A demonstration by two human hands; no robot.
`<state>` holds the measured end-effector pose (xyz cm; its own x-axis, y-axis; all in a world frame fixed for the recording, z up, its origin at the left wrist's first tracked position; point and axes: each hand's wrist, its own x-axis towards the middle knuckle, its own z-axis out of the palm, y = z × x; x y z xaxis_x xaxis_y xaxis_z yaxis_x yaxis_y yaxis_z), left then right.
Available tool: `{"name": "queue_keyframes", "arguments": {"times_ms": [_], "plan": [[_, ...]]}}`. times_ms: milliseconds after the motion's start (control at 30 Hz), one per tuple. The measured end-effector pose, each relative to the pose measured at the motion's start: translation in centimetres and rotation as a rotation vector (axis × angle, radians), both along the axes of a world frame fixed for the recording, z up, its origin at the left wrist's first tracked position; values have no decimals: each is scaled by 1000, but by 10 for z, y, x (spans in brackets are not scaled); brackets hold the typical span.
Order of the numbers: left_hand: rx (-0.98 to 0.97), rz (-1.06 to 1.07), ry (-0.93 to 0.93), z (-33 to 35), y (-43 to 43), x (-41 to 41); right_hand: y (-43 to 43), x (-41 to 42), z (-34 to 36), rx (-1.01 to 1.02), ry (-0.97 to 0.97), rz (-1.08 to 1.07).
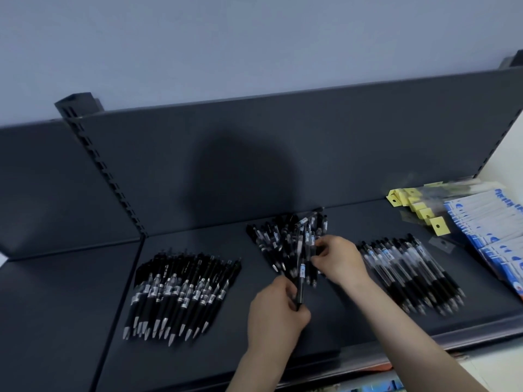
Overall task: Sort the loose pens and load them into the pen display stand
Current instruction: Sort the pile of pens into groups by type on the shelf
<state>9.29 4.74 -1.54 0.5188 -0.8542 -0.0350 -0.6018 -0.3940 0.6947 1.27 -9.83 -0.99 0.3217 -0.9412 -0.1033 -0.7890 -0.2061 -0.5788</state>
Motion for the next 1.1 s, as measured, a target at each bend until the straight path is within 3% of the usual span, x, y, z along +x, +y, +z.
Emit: {"name": "queue_keyframes", "arguments": {"times_ms": [200,800,967,1100], "plan": [[-11,-37,55,2,8,10,2,14,5,19,65,-49],[-57,-22,397,-1,-29,-18,48,-90,8,36,-251,-117],[-76,-103,480,2,-56,-53,41,-135,17,-45,-237,-212],[-59,-182,494,10,-80,-82,21,-159,24,-112,-119,-264]]}}
